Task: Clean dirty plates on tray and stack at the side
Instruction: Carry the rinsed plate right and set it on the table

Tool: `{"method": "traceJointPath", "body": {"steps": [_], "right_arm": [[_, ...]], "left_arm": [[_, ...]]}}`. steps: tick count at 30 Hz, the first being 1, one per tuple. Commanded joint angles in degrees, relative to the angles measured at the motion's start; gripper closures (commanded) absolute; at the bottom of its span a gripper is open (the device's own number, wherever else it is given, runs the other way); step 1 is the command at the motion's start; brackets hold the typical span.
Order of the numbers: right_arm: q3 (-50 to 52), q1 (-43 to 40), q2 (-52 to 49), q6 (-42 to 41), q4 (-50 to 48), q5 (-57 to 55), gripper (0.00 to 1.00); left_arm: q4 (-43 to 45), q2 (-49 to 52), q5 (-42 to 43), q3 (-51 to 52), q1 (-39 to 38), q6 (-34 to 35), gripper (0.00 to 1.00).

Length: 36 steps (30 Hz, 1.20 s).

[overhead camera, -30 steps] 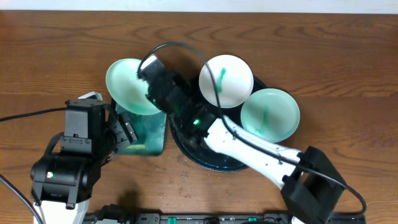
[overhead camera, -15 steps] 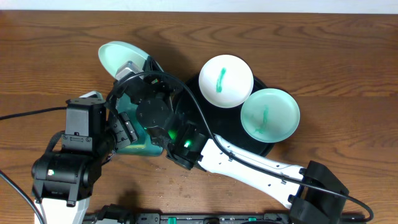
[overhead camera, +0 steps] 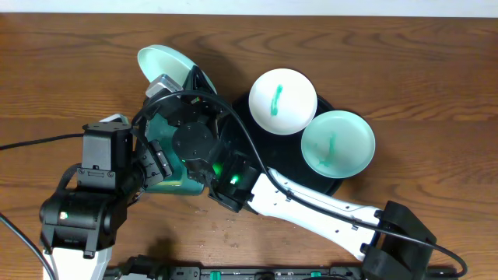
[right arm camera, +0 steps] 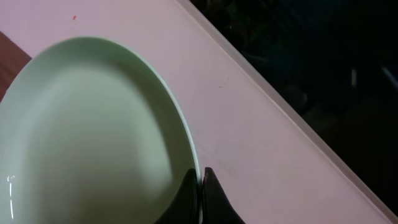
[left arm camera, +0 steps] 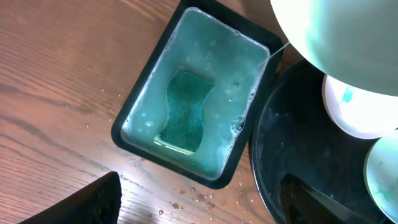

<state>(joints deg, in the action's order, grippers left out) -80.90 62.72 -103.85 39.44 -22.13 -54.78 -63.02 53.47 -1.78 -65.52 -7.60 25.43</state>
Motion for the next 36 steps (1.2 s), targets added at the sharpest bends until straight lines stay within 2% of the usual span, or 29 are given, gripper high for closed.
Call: {"method": "traceJointPath", "body": {"steps": [1,28,30,32,34,36], "right_arm": [[-0.7,0.4,1.6,0.5,-0.4,-0.9,0.99],[-0.7,0.2,1.6,-0.5,-0.4,-0.9,0.99],[-0.7,-0.5,1.6,-4.8,0.3,-1.4,0.99],[-0.7,-1.6,1.6,-12.5,2.7,-3.2,0.99],[-0.7,-3.1,1.5,-25.0,9.2,-4.0,0.99],[-0.7,-4.8,1.6,-40.4,19.7,0.7,0.99]], "left_arm": [[-0.2,0.0,-0.2,-1.1,0.3,-0.3,0.19],[-0.2,0.0,-0.2,-1.1,0.3,-0.3,0.19],[-0.2,0.0,-0.2,-1.1,0.3,-0.3,0.18],[-0.2,0.0,-0.2,-1.1,0.3,-0.3,0.19],[-0.2,0.0,-0.2,-1.1,0.3,-0.3,0.19],[-0.2,0.0,-0.2,-1.1,0.3,-0.3,0.19]]}}
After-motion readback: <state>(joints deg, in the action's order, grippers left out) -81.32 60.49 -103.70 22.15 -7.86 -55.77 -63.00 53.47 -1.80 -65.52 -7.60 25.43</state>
